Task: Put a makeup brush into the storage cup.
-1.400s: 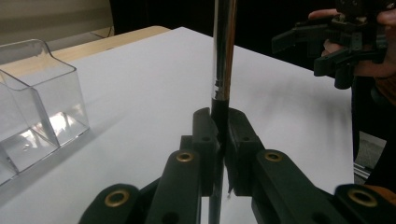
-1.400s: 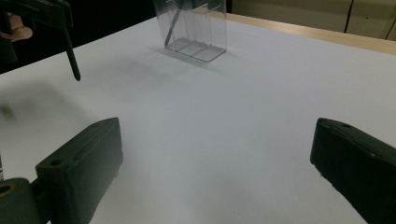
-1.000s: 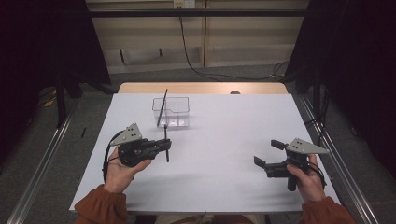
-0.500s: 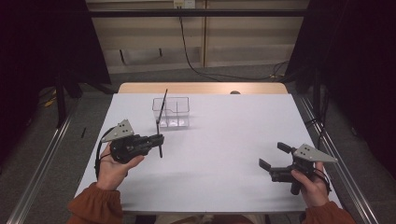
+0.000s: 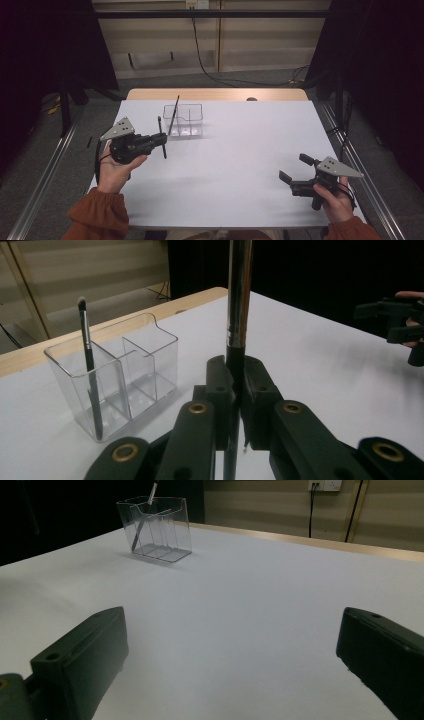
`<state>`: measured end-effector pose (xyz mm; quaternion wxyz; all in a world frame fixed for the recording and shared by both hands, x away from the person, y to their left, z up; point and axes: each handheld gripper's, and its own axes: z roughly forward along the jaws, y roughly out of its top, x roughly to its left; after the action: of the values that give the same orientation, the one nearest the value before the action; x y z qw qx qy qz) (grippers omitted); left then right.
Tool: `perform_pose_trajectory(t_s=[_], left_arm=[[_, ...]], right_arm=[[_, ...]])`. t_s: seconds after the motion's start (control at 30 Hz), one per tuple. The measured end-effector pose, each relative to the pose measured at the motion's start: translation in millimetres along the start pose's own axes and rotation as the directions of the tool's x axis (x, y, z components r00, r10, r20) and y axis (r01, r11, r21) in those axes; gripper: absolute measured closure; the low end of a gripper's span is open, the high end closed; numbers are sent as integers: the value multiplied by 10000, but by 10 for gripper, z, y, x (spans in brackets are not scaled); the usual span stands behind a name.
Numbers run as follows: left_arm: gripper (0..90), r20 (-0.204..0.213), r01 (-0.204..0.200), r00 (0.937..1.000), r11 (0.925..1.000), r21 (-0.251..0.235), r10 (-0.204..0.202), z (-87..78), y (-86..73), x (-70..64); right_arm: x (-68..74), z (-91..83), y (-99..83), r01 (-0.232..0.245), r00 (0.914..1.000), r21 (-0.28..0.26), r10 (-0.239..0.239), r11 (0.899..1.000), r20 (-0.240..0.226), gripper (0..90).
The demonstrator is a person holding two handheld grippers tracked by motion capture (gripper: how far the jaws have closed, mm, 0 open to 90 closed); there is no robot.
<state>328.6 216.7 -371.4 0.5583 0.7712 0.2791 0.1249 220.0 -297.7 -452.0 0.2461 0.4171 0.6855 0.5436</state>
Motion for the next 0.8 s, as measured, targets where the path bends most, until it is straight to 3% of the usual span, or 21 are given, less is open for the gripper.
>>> perform_pose_trajectory(t_s=[0.3, 0.8], left_arm=[[840, -316, 13, 9995, 9999, -129, -18, 45, 143, 112], [840, -571, -266, 9980, 9994, -220, 253, 91, 390, 178]], right_arm=[[10, 1, -2, 85, 9999, 33, -85, 10000, -112, 0], [22, 3, -1, 163, 9996, 33, -162, 9999, -217, 0]])
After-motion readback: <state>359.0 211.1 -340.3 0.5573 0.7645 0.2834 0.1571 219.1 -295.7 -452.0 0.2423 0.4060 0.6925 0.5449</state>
